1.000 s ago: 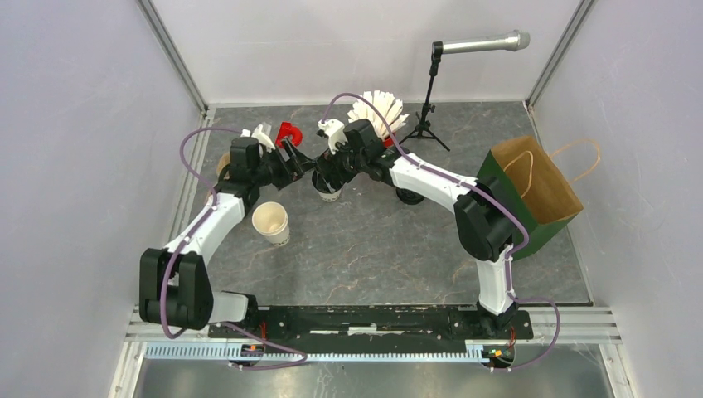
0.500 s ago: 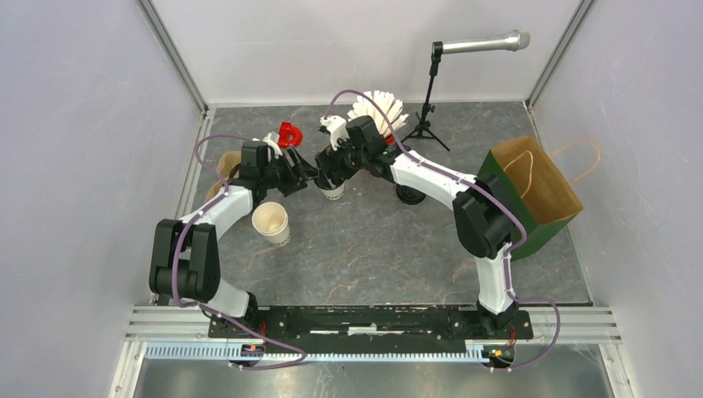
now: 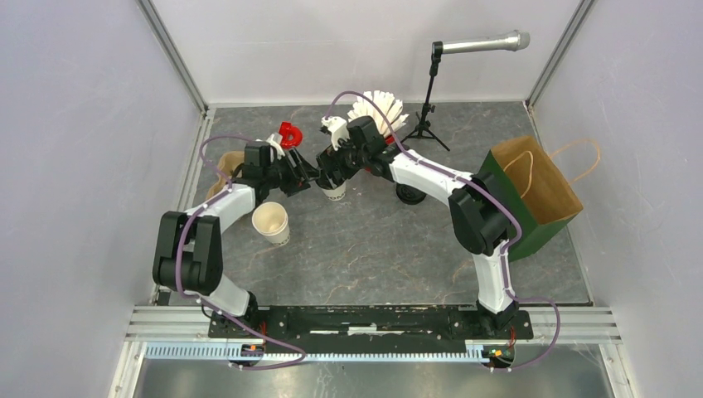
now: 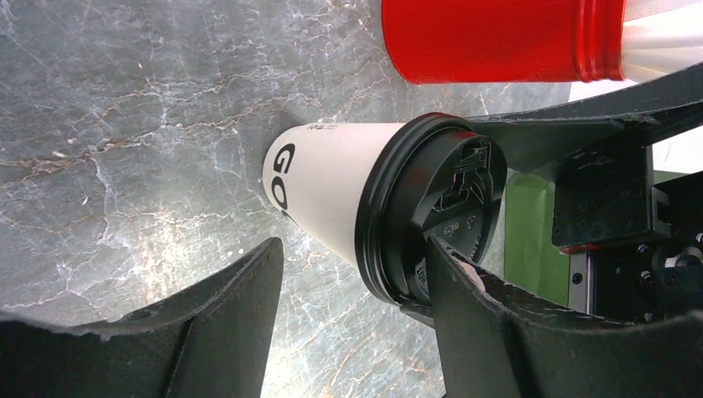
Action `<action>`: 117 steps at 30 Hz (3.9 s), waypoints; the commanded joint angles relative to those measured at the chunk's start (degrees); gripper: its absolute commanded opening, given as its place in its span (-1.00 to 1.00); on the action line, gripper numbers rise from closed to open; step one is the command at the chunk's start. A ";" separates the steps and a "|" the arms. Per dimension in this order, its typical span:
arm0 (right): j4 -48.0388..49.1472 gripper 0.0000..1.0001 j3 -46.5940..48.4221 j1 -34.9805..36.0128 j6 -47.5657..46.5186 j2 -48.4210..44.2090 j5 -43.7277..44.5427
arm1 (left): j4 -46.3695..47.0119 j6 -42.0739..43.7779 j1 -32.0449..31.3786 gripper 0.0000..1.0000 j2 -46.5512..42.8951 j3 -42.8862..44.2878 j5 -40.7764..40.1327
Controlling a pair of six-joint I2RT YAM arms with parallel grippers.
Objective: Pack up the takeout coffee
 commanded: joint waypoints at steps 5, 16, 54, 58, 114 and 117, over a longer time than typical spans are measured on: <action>3.40 0.96 0.15 -0.74 -0.38 -0.29 -1.41 | -4.18 1.52 -2.86 0.36 2.03 3.36 -2.59; 6.27 0.96 -2.10 -1.32 -0.20 -1.49 -2.31 | -13.05 6.22 -6.15 0.32 5.29 8.52 -9.15; -8.01 0.96 -9.54 -2.75 -3.77 -26.77 5.81 | -21.93 6.98 -7.90 0.42 2.95 28.83 -3.42; -11.08 0.96 -12.80 -3.06 -6.15 -35.26 11.48 | -25.45 6.65 -7.85 0.99 0.70 35.88 -2.64; -47.46 0.96 -4.30 -32.92 -8.66 -46.45 24.11 | -73.73 8.17 -8.03 1.00 -54.01 13.71 -3.29; -48.99 0.95 -5.98 -32.92 -9.00 -46.93 24.15 | -74.88 10.86 -8.03 1.00 -51.90 15.74 -3.66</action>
